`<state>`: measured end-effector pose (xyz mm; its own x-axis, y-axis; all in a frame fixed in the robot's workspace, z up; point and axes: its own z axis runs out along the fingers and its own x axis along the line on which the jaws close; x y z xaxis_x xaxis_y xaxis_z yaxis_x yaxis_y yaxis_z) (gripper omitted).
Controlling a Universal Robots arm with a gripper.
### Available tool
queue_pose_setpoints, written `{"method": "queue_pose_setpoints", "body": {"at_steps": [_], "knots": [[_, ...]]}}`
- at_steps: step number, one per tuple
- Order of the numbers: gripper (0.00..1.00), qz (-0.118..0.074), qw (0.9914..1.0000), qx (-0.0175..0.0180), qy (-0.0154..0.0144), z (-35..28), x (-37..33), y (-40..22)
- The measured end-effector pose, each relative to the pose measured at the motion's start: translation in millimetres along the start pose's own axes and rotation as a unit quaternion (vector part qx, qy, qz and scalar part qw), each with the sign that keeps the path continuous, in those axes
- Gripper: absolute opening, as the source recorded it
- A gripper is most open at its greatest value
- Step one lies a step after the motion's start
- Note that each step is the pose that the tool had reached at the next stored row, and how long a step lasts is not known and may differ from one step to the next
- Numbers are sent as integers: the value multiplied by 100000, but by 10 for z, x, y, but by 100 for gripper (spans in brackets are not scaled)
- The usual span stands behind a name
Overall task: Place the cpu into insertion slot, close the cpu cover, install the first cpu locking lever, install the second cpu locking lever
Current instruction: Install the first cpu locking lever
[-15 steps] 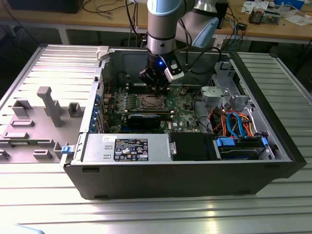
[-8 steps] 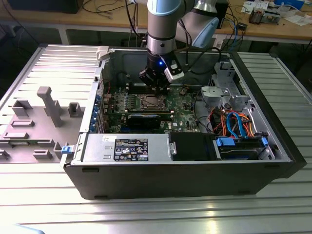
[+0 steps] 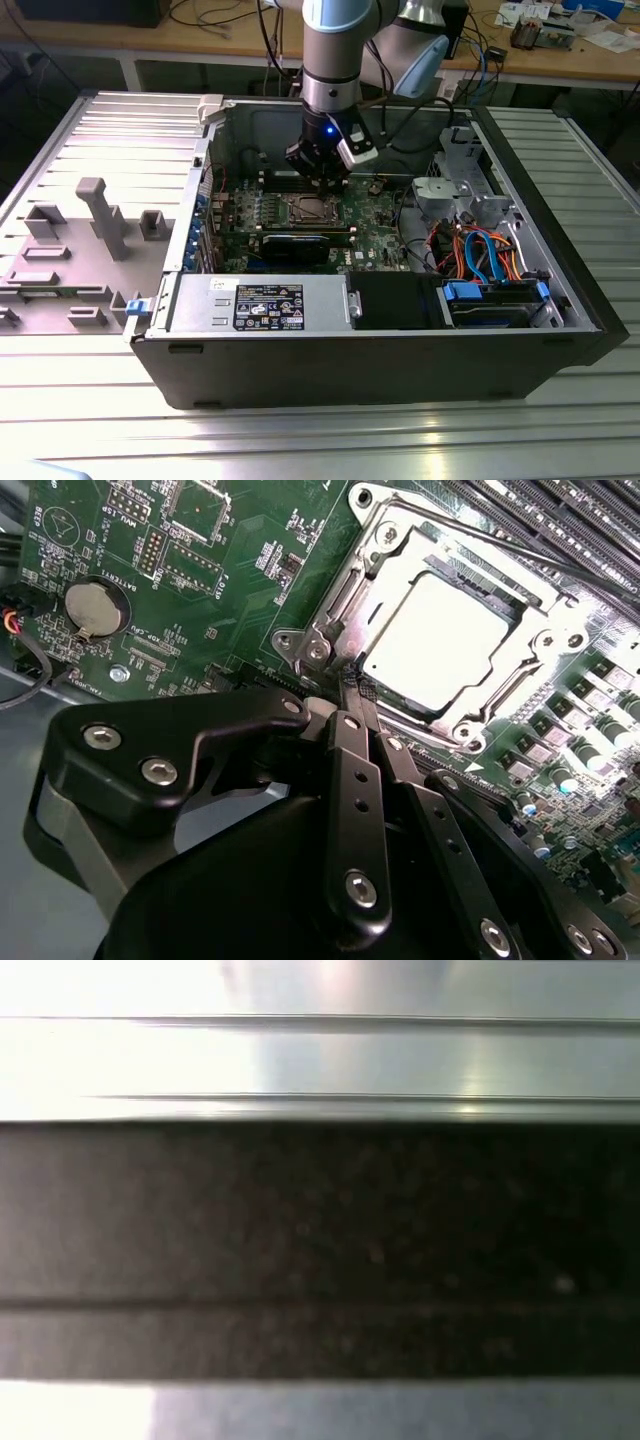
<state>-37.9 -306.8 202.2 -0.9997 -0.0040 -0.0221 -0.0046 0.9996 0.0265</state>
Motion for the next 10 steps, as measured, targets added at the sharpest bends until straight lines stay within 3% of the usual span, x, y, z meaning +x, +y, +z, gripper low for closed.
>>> {"method": "queue_pose_setpoints", "body": {"at_steps": [6,9,10], "knots": [[11,-2,100000,-76,-2,13,-5,-1],[11,27,99988,-1518,-43,17,-6,1],[11,32,99988,-1553,-34,15,-5,1]]}}
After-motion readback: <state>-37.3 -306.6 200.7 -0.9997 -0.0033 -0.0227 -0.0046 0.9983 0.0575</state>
